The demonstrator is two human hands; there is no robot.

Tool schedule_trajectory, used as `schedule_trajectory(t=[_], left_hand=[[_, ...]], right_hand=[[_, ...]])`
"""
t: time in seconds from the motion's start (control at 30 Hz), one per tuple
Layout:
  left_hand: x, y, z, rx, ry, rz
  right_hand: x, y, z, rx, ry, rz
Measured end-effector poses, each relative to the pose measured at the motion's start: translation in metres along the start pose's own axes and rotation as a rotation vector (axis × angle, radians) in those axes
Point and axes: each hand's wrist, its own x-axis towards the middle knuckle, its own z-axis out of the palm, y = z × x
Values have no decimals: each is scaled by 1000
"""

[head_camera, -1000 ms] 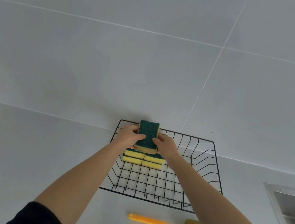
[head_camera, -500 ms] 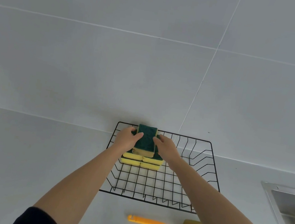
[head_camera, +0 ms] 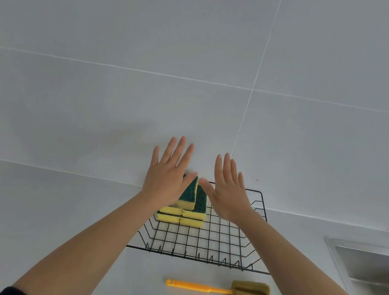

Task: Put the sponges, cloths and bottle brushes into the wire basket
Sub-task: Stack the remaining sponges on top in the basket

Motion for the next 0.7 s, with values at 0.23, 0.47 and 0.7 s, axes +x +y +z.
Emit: schedule_trajectory(t=[0.23, 0.47, 0.7], left_hand=[[-41, 34, -9, -18, 98, 103], [-85, 66, 12, -133, 40, 209], [-131, 108, 56, -127, -56, 317]], right_hand=[[-60, 15, -11, -232, 116, -66], [-122, 44, 5, -241, 112, -10], [-181, 76, 38, -223, 4, 115]])
